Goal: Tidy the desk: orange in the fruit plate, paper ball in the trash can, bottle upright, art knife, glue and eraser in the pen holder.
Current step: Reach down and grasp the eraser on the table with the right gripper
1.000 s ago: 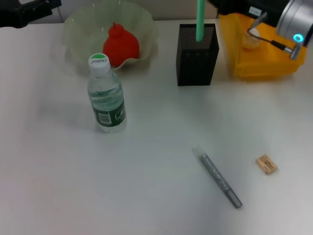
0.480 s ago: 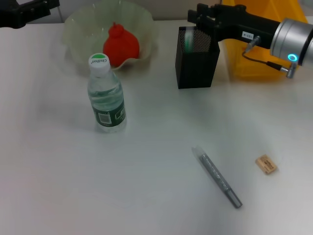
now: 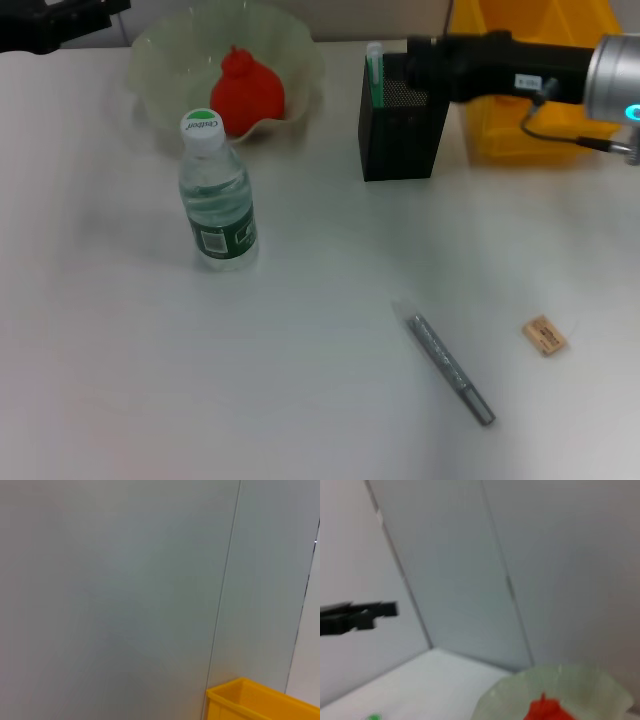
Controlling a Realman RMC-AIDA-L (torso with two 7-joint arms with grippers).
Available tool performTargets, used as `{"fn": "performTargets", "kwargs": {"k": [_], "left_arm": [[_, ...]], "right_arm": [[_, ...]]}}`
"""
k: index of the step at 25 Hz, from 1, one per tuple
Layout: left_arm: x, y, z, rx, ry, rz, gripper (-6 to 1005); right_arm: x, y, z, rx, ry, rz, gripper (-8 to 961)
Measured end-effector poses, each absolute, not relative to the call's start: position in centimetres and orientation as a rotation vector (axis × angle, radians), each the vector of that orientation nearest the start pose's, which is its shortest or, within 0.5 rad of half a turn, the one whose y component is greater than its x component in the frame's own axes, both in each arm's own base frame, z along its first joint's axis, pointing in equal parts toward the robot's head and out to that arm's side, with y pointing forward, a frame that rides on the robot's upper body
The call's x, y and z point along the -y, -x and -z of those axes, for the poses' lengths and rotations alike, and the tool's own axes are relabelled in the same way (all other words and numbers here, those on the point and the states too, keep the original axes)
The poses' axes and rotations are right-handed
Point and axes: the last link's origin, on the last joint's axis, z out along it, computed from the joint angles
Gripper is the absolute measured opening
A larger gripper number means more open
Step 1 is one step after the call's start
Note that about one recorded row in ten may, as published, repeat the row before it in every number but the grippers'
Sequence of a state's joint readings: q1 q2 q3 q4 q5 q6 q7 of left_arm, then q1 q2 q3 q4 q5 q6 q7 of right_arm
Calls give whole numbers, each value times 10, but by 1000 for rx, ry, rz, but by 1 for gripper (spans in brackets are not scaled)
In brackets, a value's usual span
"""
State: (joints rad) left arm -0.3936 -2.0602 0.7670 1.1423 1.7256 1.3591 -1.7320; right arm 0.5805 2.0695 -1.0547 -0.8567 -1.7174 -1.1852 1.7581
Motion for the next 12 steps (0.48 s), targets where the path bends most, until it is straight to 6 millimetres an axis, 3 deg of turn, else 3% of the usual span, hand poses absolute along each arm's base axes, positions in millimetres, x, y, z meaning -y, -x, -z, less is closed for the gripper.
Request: {"fn": "performTargets", "kwargs": {"k": [5,6,12], "left_arm": [[-366,233,-111,594,2285,783,760],[-368,231,-111,587,2288,780,760],[-371,227,-110,562,2296,777,760]], "right_arm": [[-377,-172,-32,-880,2649,-383,456],[-371,-165,-38,-952,2667,-218,456],[-367,-156,-42,-1068,2653,50,455]]}}
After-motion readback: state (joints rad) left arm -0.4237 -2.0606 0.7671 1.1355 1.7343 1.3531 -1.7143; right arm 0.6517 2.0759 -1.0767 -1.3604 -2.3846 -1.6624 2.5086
